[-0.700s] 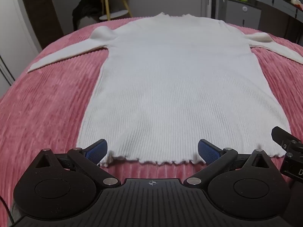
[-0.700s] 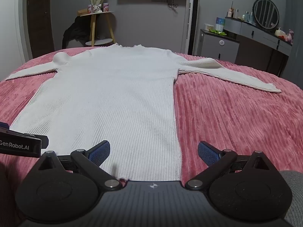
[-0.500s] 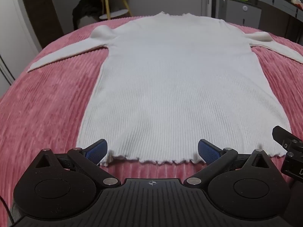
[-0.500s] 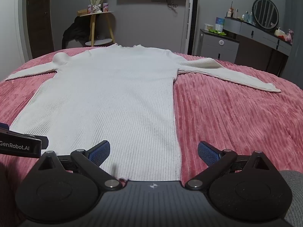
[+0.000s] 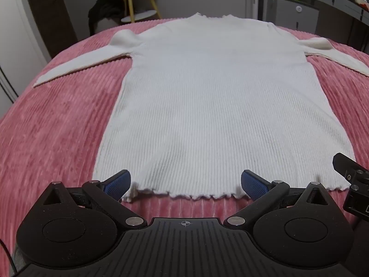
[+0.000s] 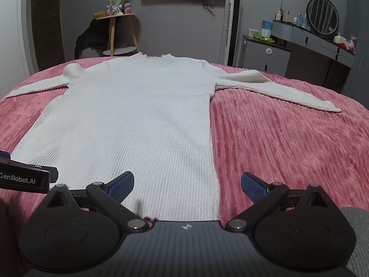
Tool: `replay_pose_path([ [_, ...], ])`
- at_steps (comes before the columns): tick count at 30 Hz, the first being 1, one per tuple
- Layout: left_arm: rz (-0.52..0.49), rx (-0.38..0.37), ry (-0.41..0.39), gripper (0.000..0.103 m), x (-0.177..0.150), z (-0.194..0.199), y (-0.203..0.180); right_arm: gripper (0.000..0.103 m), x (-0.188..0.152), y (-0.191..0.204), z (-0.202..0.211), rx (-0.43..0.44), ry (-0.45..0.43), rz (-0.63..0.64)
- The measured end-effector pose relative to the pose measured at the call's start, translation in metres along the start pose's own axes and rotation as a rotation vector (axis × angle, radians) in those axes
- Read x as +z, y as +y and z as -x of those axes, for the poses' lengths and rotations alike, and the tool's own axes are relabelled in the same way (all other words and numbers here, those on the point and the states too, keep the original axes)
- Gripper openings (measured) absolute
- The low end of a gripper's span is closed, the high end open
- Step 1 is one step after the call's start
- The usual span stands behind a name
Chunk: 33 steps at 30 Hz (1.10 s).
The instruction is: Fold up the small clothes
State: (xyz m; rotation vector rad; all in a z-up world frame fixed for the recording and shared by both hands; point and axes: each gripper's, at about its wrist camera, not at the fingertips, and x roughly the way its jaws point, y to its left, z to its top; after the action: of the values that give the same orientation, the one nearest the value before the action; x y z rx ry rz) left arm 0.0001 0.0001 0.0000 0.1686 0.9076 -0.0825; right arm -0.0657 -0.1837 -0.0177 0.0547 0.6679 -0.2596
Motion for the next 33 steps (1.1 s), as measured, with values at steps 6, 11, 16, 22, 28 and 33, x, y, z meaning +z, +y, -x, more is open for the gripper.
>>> replay_pose_path([
  [6, 0.000, 0.000, 0.001, 0.103, 0.0000, 0.0001, -0.0001, 0.099, 0.0003, -0.0007, -0.0004, 0.001, 0.000, 0.000],
  [11, 0.000, 0.000, 0.002, 0.103, -0.0002, 0.0001, -0.0001, 0.099, 0.0002, -0.0010, -0.0001, 0.002, 0.001, 0.000],
  [16, 0.000, 0.001, 0.003, 0.103, -0.0043, -0.0021, -0.0010, 0.099, 0.0002, -0.0013, -0.0001, 0.003, 0.000, -0.001],
  [22, 0.001, 0.003, 0.004, 0.103, -0.0079, -0.0044, -0.0004, 0.099, 0.0000, -0.0017, 0.0003, 0.007, -0.002, 0.000],
  [28, 0.002, 0.002, 0.010, 0.103, -0.0048, -0.0040, 0.0015, 0.099, 0.0004, -0.0019, 0.0004, 0.008, -0.002, -0.001],
  [33, 0.004, 0.001, 0.011, 0.103, -0.0054, -0.0031, 0.0017, 0.099, 0.0015, -0.0016, 0.0000, 0.009, -0.003, 0.000],
])
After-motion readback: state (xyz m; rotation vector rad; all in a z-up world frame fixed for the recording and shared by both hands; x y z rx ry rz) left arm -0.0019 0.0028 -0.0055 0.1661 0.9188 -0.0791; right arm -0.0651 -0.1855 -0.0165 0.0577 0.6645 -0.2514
